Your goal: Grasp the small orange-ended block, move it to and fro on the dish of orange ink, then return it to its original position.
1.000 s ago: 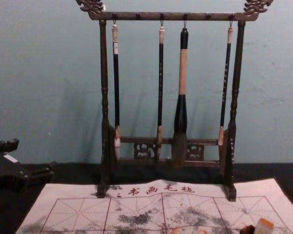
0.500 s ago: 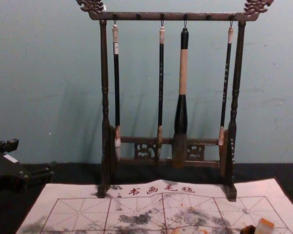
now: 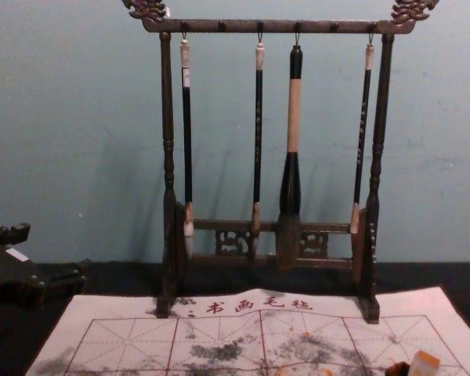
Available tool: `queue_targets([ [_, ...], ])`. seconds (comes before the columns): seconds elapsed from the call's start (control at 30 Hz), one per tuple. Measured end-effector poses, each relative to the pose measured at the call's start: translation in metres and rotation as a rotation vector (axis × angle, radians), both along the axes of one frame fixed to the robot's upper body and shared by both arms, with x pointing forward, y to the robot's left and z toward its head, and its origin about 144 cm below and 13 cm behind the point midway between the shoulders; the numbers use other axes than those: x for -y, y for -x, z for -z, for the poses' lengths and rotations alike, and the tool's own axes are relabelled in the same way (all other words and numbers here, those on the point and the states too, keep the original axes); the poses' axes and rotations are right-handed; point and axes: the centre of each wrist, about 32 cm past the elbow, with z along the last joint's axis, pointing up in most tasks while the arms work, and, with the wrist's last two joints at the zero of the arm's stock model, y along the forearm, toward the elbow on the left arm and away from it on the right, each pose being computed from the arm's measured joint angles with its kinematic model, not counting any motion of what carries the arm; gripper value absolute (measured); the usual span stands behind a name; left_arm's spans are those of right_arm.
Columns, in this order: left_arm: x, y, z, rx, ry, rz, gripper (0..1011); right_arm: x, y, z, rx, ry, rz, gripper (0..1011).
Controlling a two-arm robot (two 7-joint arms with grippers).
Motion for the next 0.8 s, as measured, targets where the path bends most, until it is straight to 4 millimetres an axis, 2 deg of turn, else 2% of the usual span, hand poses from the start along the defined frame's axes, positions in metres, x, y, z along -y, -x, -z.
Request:
queue_targets([
  [0.8, 0.0, 0.0, 0.0, 0.0, 0.0, 0.0, 1001, -0.0001, 0.0001, -0.0001, -0.002, -0.001, -0.003, 1000],
])
